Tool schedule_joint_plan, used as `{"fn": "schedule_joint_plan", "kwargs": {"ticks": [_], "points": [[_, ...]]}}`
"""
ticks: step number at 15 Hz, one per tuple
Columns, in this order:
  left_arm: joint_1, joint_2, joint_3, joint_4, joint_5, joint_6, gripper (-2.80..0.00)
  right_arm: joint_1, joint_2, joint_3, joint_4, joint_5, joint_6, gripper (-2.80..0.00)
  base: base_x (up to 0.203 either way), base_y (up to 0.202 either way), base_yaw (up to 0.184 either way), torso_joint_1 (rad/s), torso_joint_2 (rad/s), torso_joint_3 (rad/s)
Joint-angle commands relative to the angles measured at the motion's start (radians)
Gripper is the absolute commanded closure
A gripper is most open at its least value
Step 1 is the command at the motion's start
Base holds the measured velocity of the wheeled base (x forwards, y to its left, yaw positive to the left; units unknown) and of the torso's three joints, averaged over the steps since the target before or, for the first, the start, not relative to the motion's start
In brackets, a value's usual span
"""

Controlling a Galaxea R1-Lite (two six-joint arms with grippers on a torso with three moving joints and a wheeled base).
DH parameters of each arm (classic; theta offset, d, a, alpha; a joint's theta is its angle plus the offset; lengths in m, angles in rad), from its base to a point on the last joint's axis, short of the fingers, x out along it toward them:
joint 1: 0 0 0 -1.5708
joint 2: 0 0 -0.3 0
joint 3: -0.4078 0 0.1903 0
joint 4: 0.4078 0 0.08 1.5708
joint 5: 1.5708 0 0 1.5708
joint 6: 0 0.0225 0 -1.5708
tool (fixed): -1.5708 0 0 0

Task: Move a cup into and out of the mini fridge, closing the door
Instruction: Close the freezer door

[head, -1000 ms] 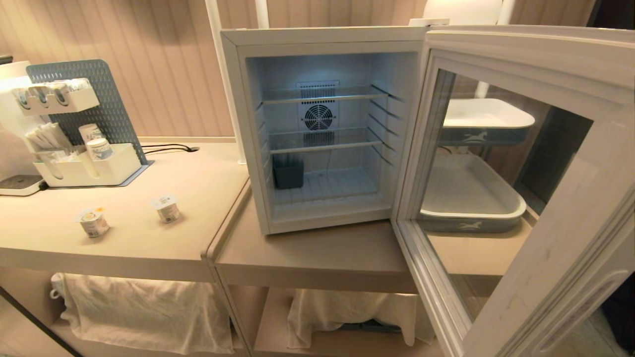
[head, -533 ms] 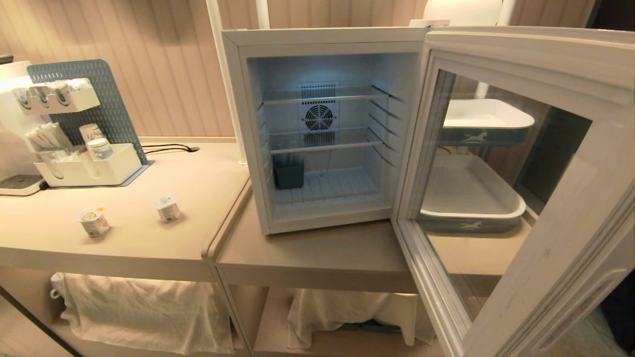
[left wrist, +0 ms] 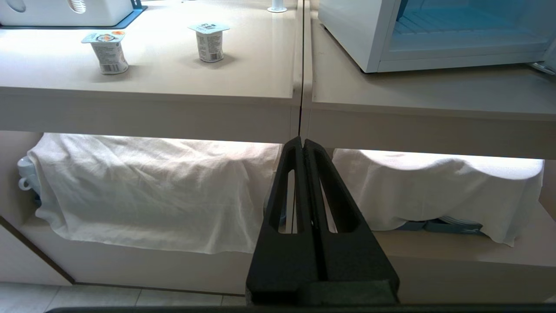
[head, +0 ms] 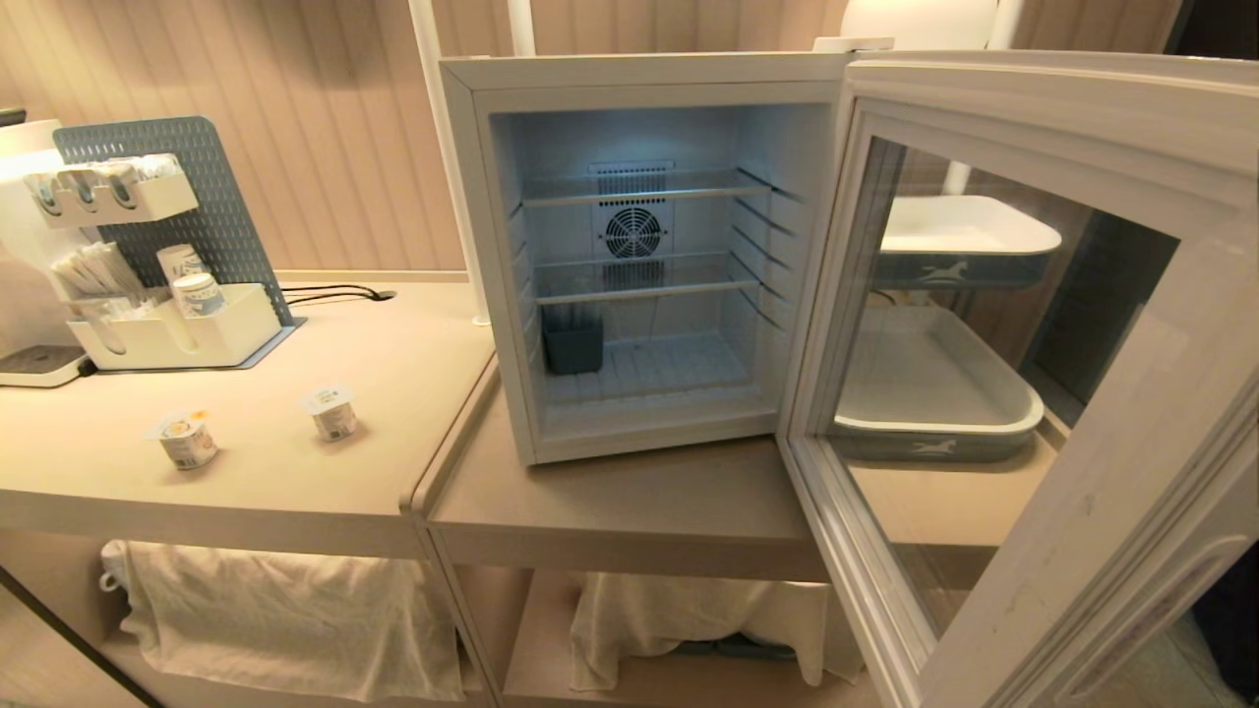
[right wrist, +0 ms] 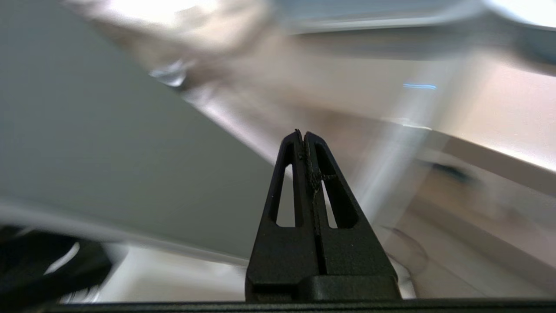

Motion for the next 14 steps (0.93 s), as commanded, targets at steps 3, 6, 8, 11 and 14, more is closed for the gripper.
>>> {"fn": "schedule_joint_plan", "kwargs": {"ticks": [3,6,8,11,14], "points": [[-0.001,0.000,0.000,0.000,0.000,0.000,0.00,0.019,0.198,0.003,-0.035,0.502,-0.115,0.00,0.000,0.000,0.000,0.000,0.00,0.000],[-0.001,0.000,0.000,0.000,0.000,0.000,0.00,0.126,0.200,0.004,-0.029,0.363,-0.106,0.00,0.000,0.000,0.000,0.000,0.00,0.000],[-0.001,0.000,0.000,0.000,-0.001,0.000,0.00,0.250,0.200,-0.003,-0.033,0.182,-0.049,0.00,0.000,0.000,0.000,0.000,0.00,0.000],[-0.001,0.000,0.000,0.000,0.000,0.000,0.00,0.459,0.206,-0.032,-0.171,-0.137,0.213,0.00,0.000,0.000,0.000,0.000,0.00,0.000],[-0.001,0.000,0.000,0.000,0.000,0.000,0.00,0.705,0.310,-0.075,-0.400,-0.490,0.405,0.00,0.000,0.000,0.000,0.000,0.00,0.000]]}}
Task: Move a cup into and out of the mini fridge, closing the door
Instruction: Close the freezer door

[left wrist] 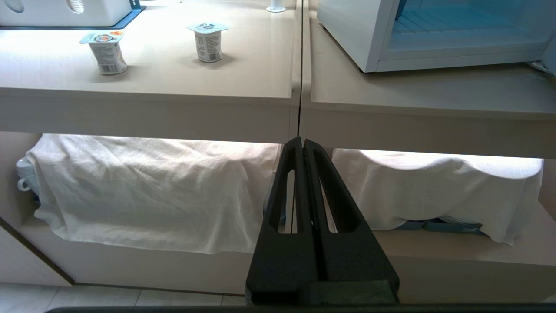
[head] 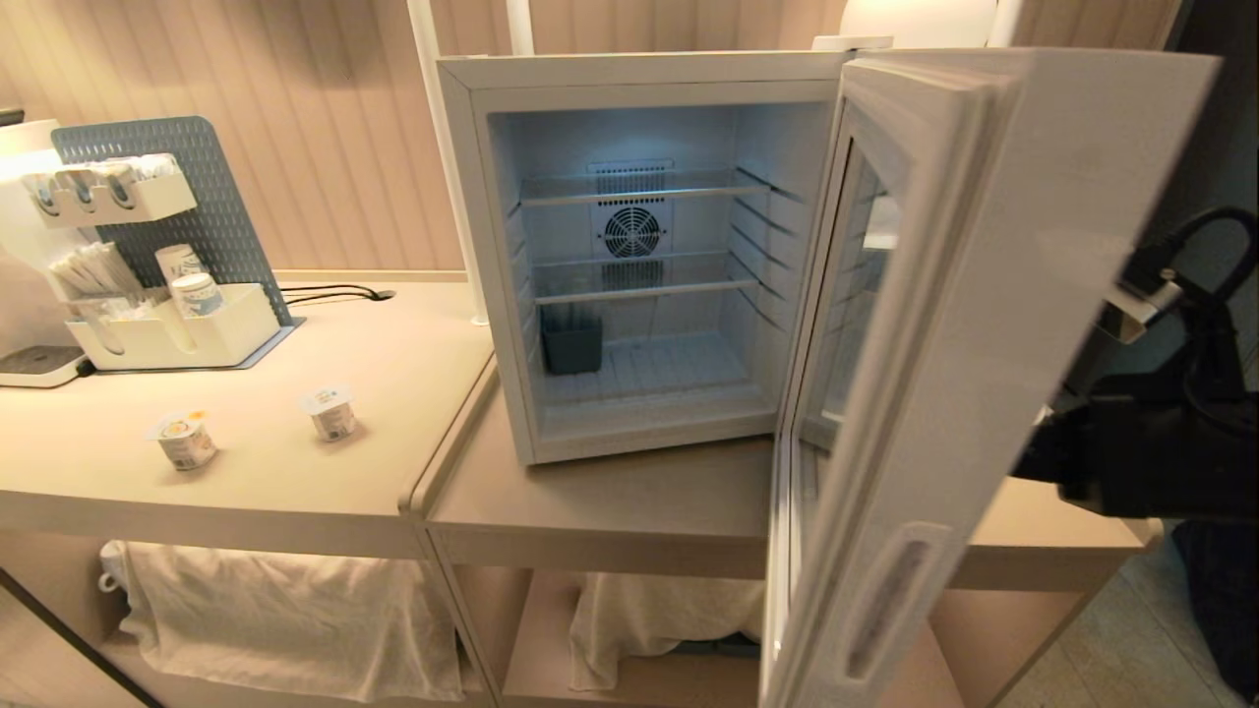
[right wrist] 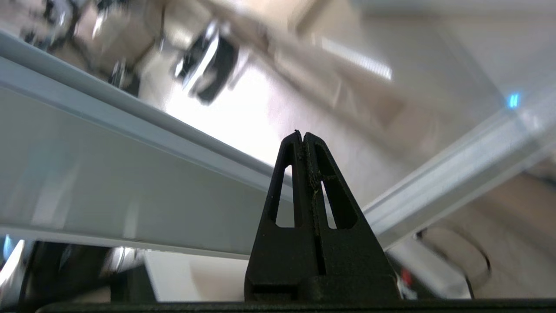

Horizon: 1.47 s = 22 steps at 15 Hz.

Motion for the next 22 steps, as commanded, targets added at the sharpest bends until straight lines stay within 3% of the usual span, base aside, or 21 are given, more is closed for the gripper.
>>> {"fn": "schedule_joint_plan", "kwargs": {"ticks": [1,6,11,14,19,22], "points": [[-0.001,0.000,0.000,-0.001,0.000,-0.001,0.00,0.168,0.125,-0.077,-0.094,-0.228,0.088,0.00,0.000,0.000,0.000,0.000,0.00,0.000],[-0.001,0.000,0.000,-0.001,0.000,-0.001,0.00,0.330,0.346,-0.367,-0.062,-0.471,0.117,0.00,0.000,0.000,0.000,0.000,0.00,0.000],[-0.001,0.000,-0.001,-0.001,0.000,-0.001,0.00,0.358,0.602,-0.781,0.085,-0.601,0.070,0.00,0.000,0.000,0.000,0.000,0.00,0.000],[-0.001,0.000,0.000,-0.001,0.000,-0.001,0.00,0.366,0.746,-0.926,0.151,-0.707,0.051,0.00,0.000,0.000,0.000,0.000,0.00,0.000],[-0.001,0.000,0.000,-0.001,0.000,-0.001,0.00,0.369,0.857,-1.106,0.245,-0.748,0.054,0.00,0.000,0.000,0.000,0.000,0.00,0.000],[-0.001,0.000,-0.001,-0.001,0.000,-0.001,0.00,0.369,0.887,-1.119,0.243,-0.749,0.047,0.00,0.000,0.000,0.000,0.000,0.00,0.000]]}}
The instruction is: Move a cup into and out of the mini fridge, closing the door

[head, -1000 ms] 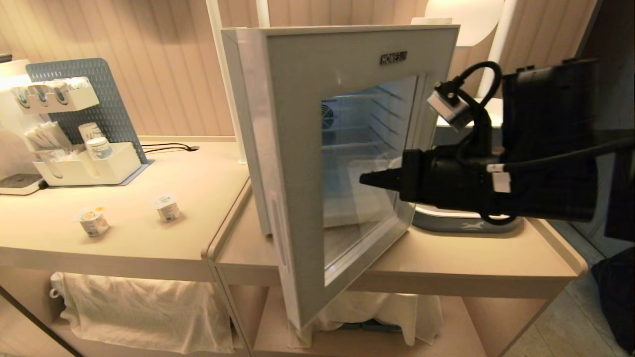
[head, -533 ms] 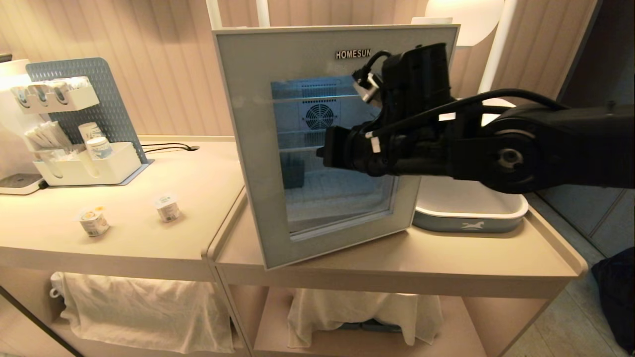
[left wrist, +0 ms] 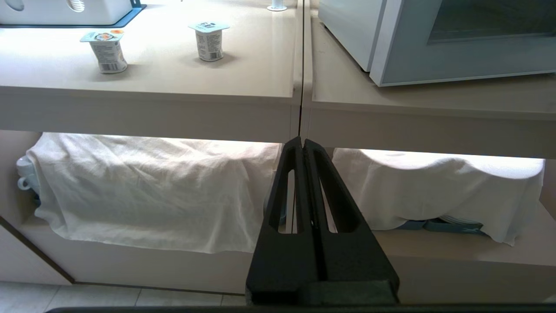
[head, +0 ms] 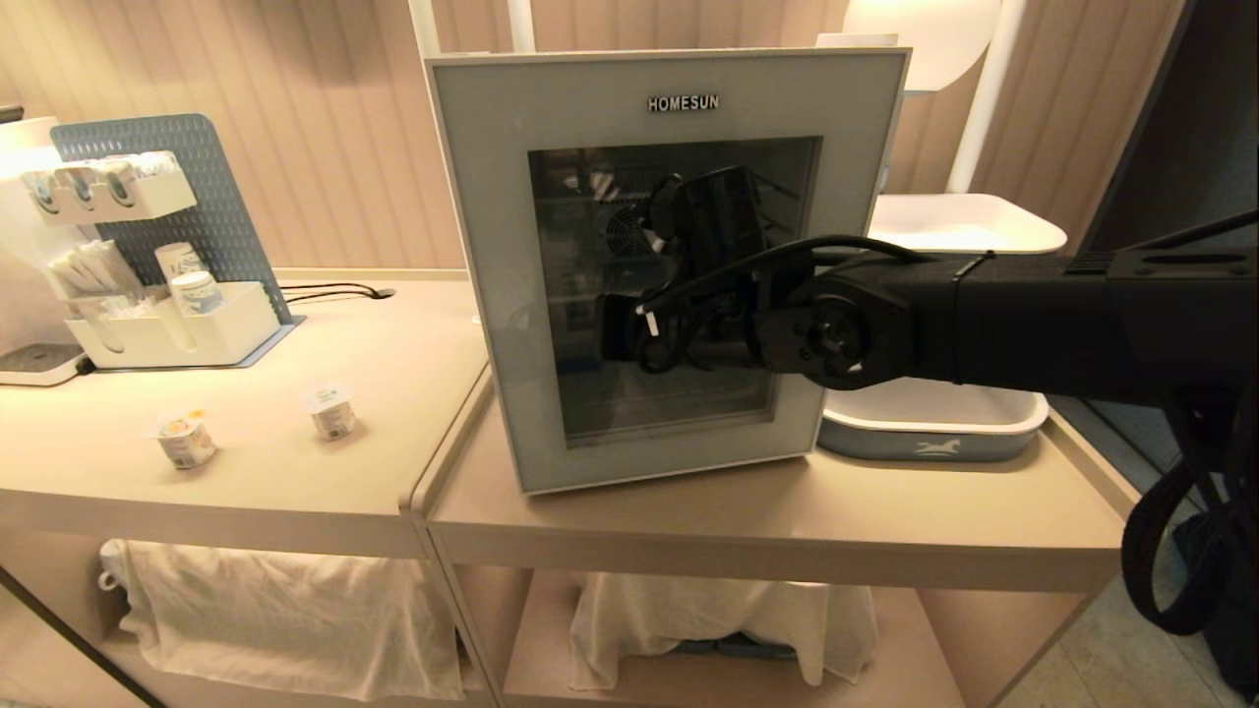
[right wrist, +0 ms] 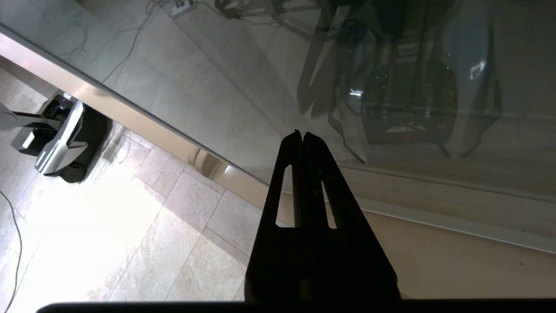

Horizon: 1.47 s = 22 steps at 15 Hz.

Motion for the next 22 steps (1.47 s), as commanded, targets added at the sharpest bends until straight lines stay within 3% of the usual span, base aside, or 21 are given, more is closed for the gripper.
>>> {"fn": "schedule_joint_plan", "kwargs": {"ticks": [1,5,9,12,16,18,20,22], "points": [[0.000,0.000,0.000,-0.001,0.000,0.000,0.00,0.000,0.037,-0.009,-0.001,-0.003,0.004,0.00,0.000,0.000,0.000,0.000,0.00,0.000],[0.000,0.000,-0.001,-0.001,0.000,0.000,0.00,-0.002,0.077,-0.009,-0.064,-0.127,-0.033,0.00,0.000,0.000,0.000,0.000,0.00,0.000],[0.000,0.000,0.000,-0.001,0.000,0.000,0.00,-0.001,0.009,0.056,-0.031,-0.144,-0.024,0.00,0.000,0.000,0.000,0.000,0.00,0.000],[0.000,0.000,-0.001,-0.001,0.000,0.000,0.00,0.004,-0.192,0.243,-0.016,-0.153,0.014,0.00,0.000,0.000,0.000,0.000,0.00,0.000],[0.000,0.000,-0.001,-0.001,0.000,0.000,0.00,-0.009,-0.629,0.568,-0.003,-0.225,0.050,0.00,0.000,0.000,0.000,0.000,0.00,0.000],[0.000,0.000,0.000,-0.001,0.000,0.000,0.00,-0.051,-0.875,0.718,0.036,-0.306,0.049,0.00,0.000,0.000,0.000,0.000,0.00,0.000],[0.000,0.000,0.000,-0.001,0.000,0.000,0.00,-0.091,-1.103,0.823,0.128,-0.478,0.055,0.00,0.000,0.000,0.000,0.000,0.00,0.000],[0.000,0.000,0.000,-0.001,0.000,-0.002,0.00,-0.207,-1.278,0.919,0.186,-0.639,0.057,0.00,0.000,0.000,0.000,0.000,0.00,0.000]]}}
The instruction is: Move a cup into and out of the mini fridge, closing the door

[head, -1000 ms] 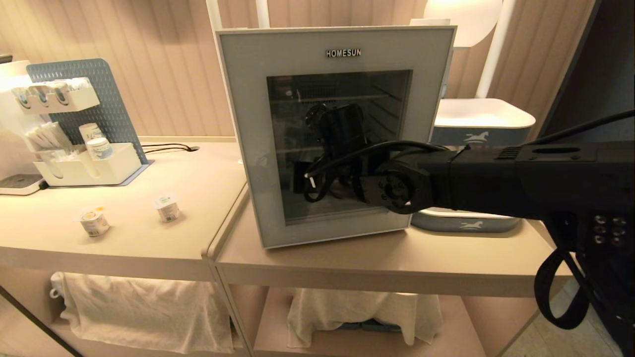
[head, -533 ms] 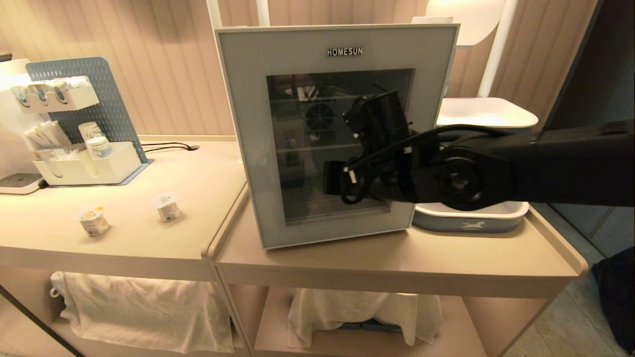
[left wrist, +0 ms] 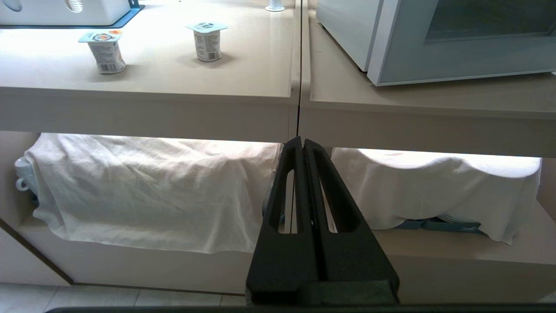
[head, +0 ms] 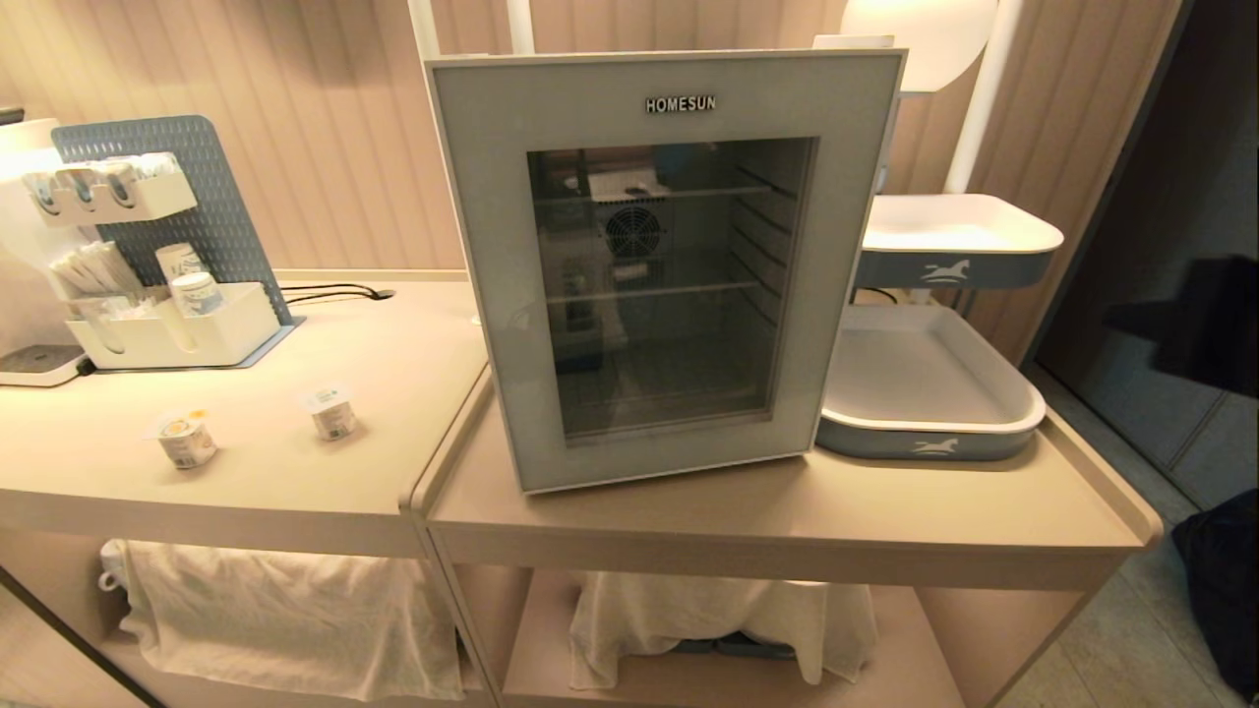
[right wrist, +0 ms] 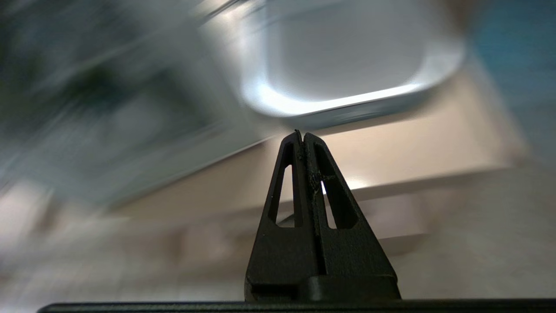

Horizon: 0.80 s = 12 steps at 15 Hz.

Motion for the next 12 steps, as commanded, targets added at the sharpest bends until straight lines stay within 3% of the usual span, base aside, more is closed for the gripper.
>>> {"fn": "schedule_joint_plan", "kwargs": {"ticks": [1,5,7,8,12], "points": [[0.001,0.000,0.000,-0.001,-0.001,0.000,0.00,-0.190,-0.311,0.121,0.035,-0.153,0.005,0.00,0.000,0.000,0.000,0.000,0.00,0.000],[0.001,0.000,-0.001,-0.001,0.000,0.000,0.00,-0.453,-0.682,0.423,0.030,-0.231,0.005,0.00,0.000,0.000,0.000,0.000,0.00,0.000],[0.001,0.000,-0.001,-0.001,0.000,0.000,0.00,-0.547,-0.848,0.554,0.007,-0.203,-0.013,0.00,0.000,0.000,0.000,0.000,0.00,0.000],[0.001,0.000,0.000,-0.001,0.000,0.000,0.00,-0.565,-0.949,0.580,-0.005,-0.134,-0.039,0.00,0.000,0.000,0.000,0.000,0.00,0.000],[0.001,0.000,-0.001,-0.001,0.000,0.000,0.00,-0.588,-1.204,0.754,-0.079,0.288,-0.214,0.00,0.000,0.000,0.000,0.000,0.00,0.000]]}}
